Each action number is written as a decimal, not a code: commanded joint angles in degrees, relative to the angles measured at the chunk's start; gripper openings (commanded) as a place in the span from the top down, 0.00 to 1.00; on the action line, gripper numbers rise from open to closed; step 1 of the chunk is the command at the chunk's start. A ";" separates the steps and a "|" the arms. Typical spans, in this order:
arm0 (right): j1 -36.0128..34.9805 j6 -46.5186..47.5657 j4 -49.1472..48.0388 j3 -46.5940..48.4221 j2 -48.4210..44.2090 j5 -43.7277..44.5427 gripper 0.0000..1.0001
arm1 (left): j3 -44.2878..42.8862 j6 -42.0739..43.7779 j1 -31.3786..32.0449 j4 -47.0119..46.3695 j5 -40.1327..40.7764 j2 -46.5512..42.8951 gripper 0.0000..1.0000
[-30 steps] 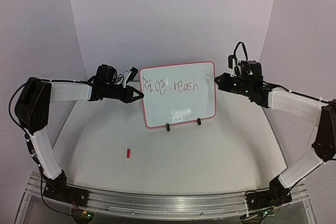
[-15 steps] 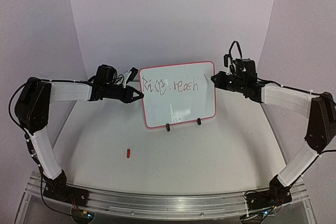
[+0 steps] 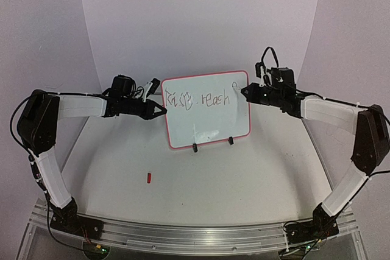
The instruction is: Write a sentence on the whiteboard
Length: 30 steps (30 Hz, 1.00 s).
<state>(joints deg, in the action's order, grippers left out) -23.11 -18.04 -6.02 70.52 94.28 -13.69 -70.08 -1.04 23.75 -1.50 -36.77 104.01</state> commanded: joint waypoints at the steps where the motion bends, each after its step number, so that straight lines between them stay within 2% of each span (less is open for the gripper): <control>1: 0.26 0.11 0.64 -3.10 -0.32 0.64 1.00 | -1.28 3.13 0.02 3.35 3.55 -0.65 1.00; 7: 0.22 -2.03 0.26 -10.19 -2.27 1.33 1.00 | -1.20 3.41 -0.02 3.56 3.64 -0.91 1.00; 13: 0.17 -3.84 -1.09 -12.90 -2.55 -1.83 1.00 | -1.27 3.26 -0.01 3.35 3.46 -0.82 1.00; 20: 0.06 -5.24 -2.65 -11.54 -6.08 -7.89 1.00 | -1.13 2.80 0.04 3.05 3.38 -0.81 1.00; 25: 0.05 -5.91 -1.86 -9.68 -9.20 -3.69 1.00 | -0.87 2.63 -0.02 2.99 3.29 -1.07 1.00; 30: 0.12 -4.55 -0.94 -6.24 -6.37 -2.08 1.00 | -0.68 2.55 -0.02 2.82 3.11 -1.16 1.00</control>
<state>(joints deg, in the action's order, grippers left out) -23.14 -23.00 -6.39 60.62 86.56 -17.43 -70.11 -1.06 23.75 -1.39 -36.84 103.98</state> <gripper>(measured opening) 0.065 0.045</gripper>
